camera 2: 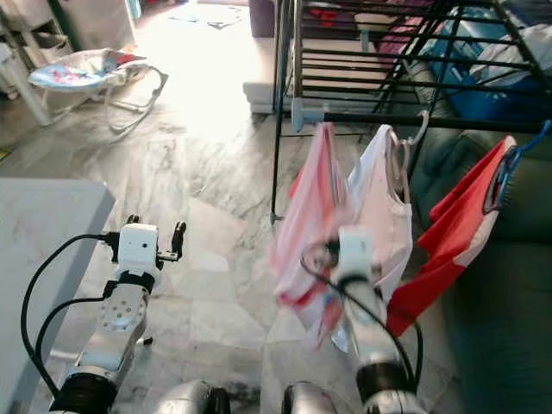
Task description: Hang hanger
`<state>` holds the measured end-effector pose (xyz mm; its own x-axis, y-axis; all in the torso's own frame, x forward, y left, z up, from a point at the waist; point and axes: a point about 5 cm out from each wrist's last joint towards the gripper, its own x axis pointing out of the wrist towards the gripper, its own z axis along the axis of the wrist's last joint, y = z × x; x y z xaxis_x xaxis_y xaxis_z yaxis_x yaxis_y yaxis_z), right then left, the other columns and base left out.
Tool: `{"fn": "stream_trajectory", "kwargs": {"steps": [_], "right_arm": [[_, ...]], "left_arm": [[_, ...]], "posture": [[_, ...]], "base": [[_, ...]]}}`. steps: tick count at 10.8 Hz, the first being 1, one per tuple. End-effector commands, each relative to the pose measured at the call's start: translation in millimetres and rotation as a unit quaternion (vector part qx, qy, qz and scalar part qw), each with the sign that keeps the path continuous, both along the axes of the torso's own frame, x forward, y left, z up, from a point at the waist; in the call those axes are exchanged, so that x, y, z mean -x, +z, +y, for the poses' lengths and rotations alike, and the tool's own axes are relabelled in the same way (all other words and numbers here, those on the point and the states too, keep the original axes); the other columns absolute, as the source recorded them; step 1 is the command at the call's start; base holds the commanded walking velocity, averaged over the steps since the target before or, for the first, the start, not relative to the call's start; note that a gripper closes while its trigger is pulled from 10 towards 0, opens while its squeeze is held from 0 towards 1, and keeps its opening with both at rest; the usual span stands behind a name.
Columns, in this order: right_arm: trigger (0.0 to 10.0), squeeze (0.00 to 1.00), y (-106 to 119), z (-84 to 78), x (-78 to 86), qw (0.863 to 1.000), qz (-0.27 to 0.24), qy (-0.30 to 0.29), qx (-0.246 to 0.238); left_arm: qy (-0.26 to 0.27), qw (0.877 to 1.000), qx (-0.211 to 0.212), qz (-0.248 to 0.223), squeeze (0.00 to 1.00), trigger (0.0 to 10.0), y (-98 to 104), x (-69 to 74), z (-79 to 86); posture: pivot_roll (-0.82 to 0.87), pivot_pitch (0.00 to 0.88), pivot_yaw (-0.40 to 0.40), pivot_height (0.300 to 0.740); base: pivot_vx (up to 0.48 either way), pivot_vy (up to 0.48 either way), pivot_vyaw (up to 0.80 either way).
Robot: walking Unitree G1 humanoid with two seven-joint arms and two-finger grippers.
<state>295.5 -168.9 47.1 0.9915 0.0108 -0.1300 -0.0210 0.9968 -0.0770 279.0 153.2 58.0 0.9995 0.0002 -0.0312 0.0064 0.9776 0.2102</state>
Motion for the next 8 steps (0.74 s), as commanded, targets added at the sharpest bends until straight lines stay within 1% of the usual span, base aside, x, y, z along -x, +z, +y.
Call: {"fn": "stream_trajectory", "kwargs": {"steps": [1, 2, 3, 4, 5, 6, 8], "right_arm": [[10.0, 0.00, 15.0, 4.5, -9.1, 0.999, -0.030, 0.009, -0.002], [10.0, 0.00, 18.9, 8.5, -14.1, 0.999, -0.032, 0.015, -0.008], [10.0, 0.00, 24.7, 17.9, -23.6, 0.999, -0.034, 0.036, 0.000], [10.0, 0.00, 27.0, 19.9, -30.1, 0.999, -0.027, 0.033, -0.009], [10.0, 0.00, 30.2, 21.0, -39.9, 0.999, -0.008, 0.025, -0.024], [10.0, 0.00, 34.8, 23.7, -52.8, 0.999, 0.019, 0.024, -0.012], [10.0, 0.00, 38.7, 22.1, -60.3, 0.999, 0.038, 0.015, -0.016]], "left_arm": [[0.002, 1.000, -0.003, 0.003, 0.00, 10.0, 0.0, 1.4, 0.5], [0.002, 1.000, -0.002, 0.003, 0.00, 10.0, 0.1, 1.3, 0.3], [-0.001, 1.000, -0.002, 0.003, 0.00, 10.0, 0.5, 0.9, -0.9], [-0.001, 1.000, -0.002, 0.003, 0.00, 10.0, 0.9, 0.0, -1.1], [0.001, 1.000, 0.003, 0.006, 0.00, 10.0, 1.1, -1.4, -0.6], [0.001, 1.000, 0.004, 0.007, 0.00, 10.0, 1.2, -1.6, -1.4], [-0.003, 1.000, 0.007, 0.011, 0.00, 10.0, 0.0, -0.8, -3.7]], "posture": [[0.01, 0.115, -0.012, 0.740], [0.01, 0.118, -0.010, 0.740], [0.01, 0.118, -0.007, 0.740], [0.01, 0.118, -0.007, 0.740], [0.02, 0.117, -0.009, 0.740], [0.02, 0.118, -0.012, 0.740], [0.02, 0.118, -0.014, 0.740]], "base": [[0.000, 0.000, 0.00], [0.000, 0.000, 0.00], [0.000, 0.000, 0.00], [0.000, 0.000, 0.00], [0.000, 0.000, 0.00], [0.000, 0.000, 0.00], [0.000, 0.000, 0.00]]}}
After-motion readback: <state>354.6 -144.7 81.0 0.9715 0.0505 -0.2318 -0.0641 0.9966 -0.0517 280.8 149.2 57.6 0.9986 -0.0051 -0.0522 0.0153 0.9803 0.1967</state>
